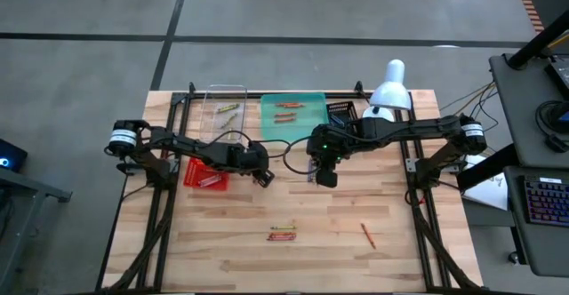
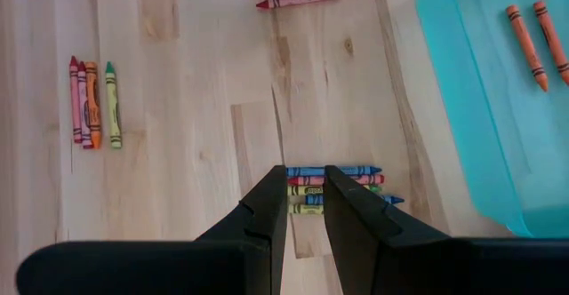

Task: Sort crayons
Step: Put the red crayon into the red bin

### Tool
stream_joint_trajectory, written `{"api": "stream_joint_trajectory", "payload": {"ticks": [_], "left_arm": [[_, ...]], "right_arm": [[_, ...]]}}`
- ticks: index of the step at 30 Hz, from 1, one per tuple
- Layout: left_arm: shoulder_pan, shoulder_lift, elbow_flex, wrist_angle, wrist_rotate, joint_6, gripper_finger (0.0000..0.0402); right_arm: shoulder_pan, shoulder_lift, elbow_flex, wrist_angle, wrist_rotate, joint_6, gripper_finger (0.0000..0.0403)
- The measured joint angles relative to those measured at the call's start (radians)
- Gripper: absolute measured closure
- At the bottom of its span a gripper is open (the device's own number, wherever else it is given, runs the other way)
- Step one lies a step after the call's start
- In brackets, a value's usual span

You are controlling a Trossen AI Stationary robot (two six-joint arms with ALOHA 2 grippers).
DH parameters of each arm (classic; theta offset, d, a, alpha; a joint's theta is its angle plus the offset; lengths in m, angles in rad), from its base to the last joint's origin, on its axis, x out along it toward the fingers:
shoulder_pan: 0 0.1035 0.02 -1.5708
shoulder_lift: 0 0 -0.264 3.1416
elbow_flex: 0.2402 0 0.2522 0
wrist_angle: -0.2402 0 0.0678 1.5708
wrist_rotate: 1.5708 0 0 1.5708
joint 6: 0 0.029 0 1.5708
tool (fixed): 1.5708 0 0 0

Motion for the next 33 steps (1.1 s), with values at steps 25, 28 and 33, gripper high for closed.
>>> {"api": "stream_joint_trajectory", "payload": {"ticks": [25,28,33], "left_arm": [[-0.005,0.0,-0.004,0.004,-0.019,0.003,0.0326],[-0.005,0.0,-0.008,0.005,-0.019,0.003,0.0326],[-0.005,0.0,-0.015,0.004,-0.019,-0.001,0.0326]], "right_arm": [[0.0,0.0,0.0,0.0,0.0,0.0,0.0337],[0.0,0.0,0.0,0.0,0.0,0.0,0.0337],[0.0,0.0,0.0,0.0,0.0,0.0,0.0337]]}}
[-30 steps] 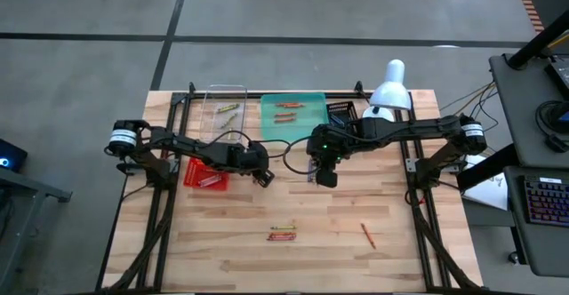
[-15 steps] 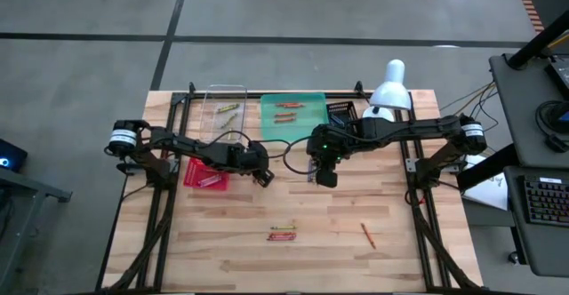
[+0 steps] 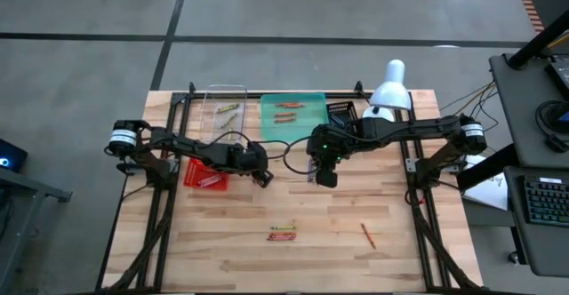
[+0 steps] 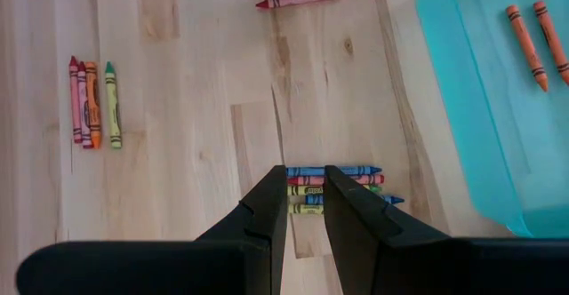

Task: Sort crayons
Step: Put the red crayon into the red bin

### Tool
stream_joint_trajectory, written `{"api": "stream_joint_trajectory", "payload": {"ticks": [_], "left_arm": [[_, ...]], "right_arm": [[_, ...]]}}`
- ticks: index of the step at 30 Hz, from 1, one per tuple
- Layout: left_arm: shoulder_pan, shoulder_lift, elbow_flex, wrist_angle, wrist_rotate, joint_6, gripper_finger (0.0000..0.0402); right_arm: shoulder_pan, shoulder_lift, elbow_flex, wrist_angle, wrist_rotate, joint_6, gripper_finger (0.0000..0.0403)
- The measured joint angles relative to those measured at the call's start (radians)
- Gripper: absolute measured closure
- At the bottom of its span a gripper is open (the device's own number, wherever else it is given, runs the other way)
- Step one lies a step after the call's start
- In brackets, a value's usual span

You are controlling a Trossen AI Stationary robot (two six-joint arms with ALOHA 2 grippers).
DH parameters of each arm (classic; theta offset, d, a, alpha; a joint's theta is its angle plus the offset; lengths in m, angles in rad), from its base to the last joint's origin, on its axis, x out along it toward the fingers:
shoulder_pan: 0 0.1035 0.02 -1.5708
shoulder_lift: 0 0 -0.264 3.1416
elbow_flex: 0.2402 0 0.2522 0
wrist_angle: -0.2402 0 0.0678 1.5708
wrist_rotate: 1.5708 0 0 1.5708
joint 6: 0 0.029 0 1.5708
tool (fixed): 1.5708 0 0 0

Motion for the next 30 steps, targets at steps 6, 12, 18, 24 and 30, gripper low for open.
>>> {"api": "stream_joint_trajectory", "payload": {"ticks": [6,12,18,24,30], "left_arm": [[-0.001,0.0,0.0,0.001,0.0,-0.002,0.0326],[-0.008,0.0,0.0,0.005,0.0,-0.004,0.0326],[-0.009,0.0,0.0,0.007,-0.002,0.001,0.0327],[-0.013,0.0,0.0,0.008,-0.004,0.028,0.0368],[-0.013,0.0,0.0,0.008,-0.004,0.029,0.0397]], "right_arm": [[0.0,0.0,0.0,0.0,0.0,0.0,0.0337],[0.0,0.0,0.0,0.0,0.0,0.0,0.0337],[0.0,0.0,0.0,0.0,0.0,0.0,0.0337],[0.0,0.0,0.0,0.001,0.0,0.0,0.0337],[0.0,0.0,0.0,0.01,0.0,0.0,0.0337]]}}
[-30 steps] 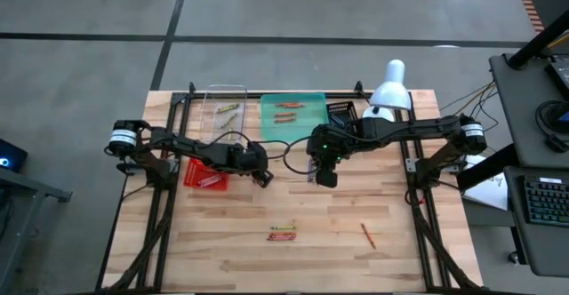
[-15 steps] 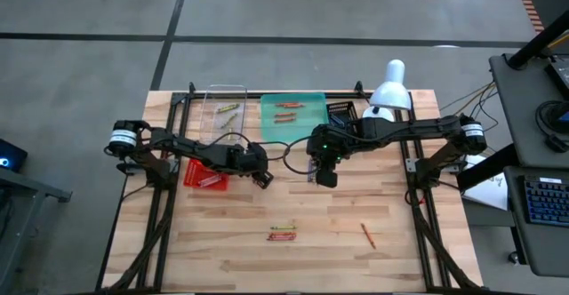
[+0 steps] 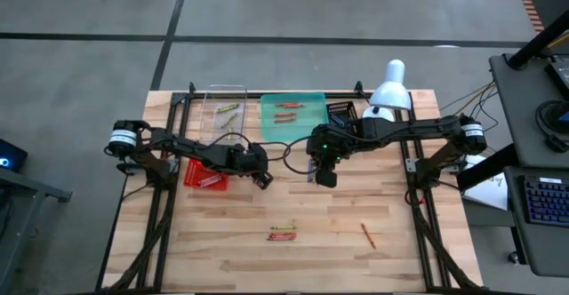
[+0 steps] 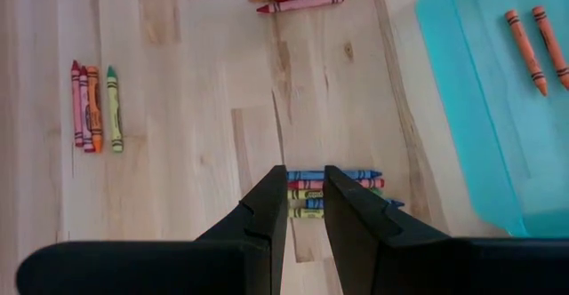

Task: Sort crayons
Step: Put the red crayon into the red bin

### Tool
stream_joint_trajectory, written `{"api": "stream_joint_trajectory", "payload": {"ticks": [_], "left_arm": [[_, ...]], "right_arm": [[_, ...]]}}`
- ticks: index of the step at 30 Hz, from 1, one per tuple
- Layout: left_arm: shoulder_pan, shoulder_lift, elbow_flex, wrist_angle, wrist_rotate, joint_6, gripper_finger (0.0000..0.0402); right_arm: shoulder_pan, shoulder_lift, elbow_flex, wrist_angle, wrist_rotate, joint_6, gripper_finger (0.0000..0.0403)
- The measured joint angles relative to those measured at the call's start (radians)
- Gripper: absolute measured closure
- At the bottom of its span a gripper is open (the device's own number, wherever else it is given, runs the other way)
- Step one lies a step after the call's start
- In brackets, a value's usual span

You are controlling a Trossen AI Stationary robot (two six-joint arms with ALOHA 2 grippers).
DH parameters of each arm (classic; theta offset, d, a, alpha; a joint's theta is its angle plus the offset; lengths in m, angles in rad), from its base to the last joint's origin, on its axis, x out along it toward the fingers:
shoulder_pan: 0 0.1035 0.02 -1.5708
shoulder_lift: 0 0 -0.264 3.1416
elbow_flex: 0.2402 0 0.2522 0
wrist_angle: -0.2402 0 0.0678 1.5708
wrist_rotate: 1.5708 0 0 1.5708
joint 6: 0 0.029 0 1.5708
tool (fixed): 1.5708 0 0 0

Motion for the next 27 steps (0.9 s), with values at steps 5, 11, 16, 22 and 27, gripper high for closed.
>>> {"api": "stream_joint_trajectory", "payload": {"ticks": [5,11,16,22,27], "left_arm": [[0.0,0.0,0.0,0.0,-0.001,-0.002,0.0401],[0.0,0.0,0.0,0.0,-0.011,-0.004,0.0401],[0.0,0.0,0.0,0.0,-0.028,-0.007,0.0401],[-0.013,0.0,0.0,0.0,-0.029,-0.018,0.0401],[-0.019,0.0,0.0,0.0,-0.045,-0.018,0.0402]], "right_arm": [[0.0,0.0,0.0,0.005,0.0,0.0,0.0337],[0.0,0.0,0.0,0.006,0.0,0.0,0.0337],[0.0,0.0,0.0,0.006,0.0,0.0,0.0337],[0.0,0.0,0.0,0.006,0.0,0.0,0.0337],[0.0,0.0,0.0,0.006,0.0,0.0,0.0337]]}}
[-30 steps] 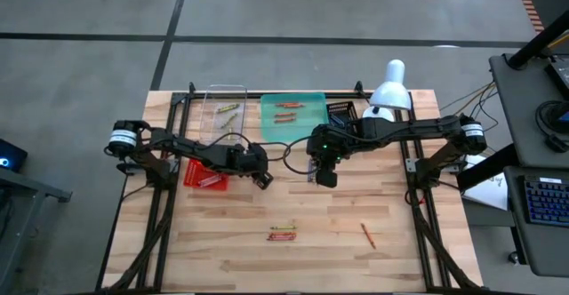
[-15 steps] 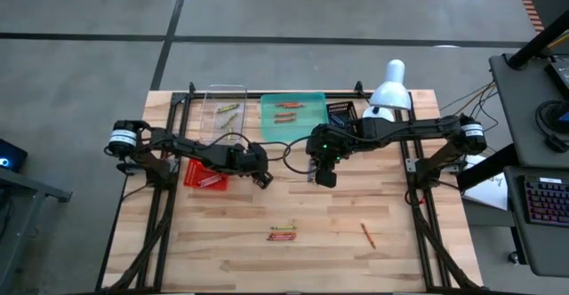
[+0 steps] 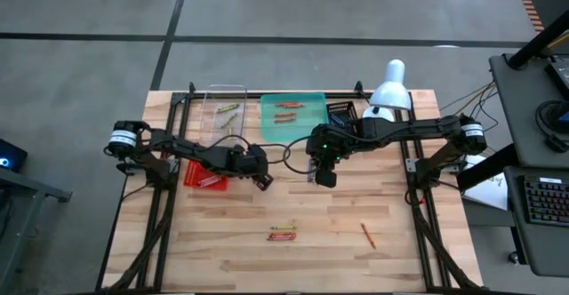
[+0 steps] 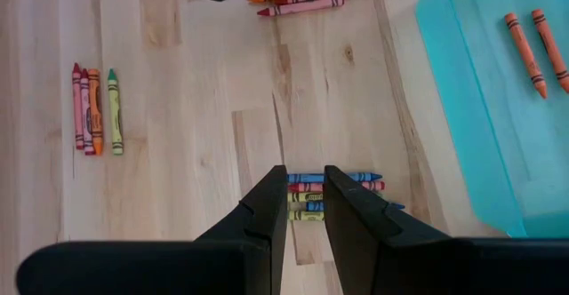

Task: Sort crayons
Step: Put the red crayon into the red bin

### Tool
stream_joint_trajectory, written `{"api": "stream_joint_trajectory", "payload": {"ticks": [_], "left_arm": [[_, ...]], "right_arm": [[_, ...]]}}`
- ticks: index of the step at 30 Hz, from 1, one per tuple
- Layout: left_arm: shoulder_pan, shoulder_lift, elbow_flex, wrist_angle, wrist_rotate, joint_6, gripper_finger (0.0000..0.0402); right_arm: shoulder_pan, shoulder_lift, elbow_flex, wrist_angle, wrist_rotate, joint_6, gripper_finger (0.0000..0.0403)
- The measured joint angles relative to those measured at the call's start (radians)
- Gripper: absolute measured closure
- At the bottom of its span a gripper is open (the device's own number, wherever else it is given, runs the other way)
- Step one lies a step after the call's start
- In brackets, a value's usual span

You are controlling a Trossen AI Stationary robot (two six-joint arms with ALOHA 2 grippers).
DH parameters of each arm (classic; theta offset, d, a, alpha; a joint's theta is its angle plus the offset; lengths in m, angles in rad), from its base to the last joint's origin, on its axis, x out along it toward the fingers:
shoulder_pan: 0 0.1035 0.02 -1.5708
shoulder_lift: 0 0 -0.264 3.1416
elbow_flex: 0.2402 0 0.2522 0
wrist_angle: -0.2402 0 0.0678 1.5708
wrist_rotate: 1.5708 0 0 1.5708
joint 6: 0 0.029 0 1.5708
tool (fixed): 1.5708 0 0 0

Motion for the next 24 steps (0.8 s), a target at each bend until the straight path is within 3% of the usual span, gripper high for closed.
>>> {"api": "stream_joint_trajectory", "payload": {"ticks": [24], "left_arm": [[-0.002,0.0,-0.046,0.068,-0.007,-0.015,0.0401]], "right_arm": [[0.0,0.0,0.0,0.006,0.0,0.004,0.0337]]}}
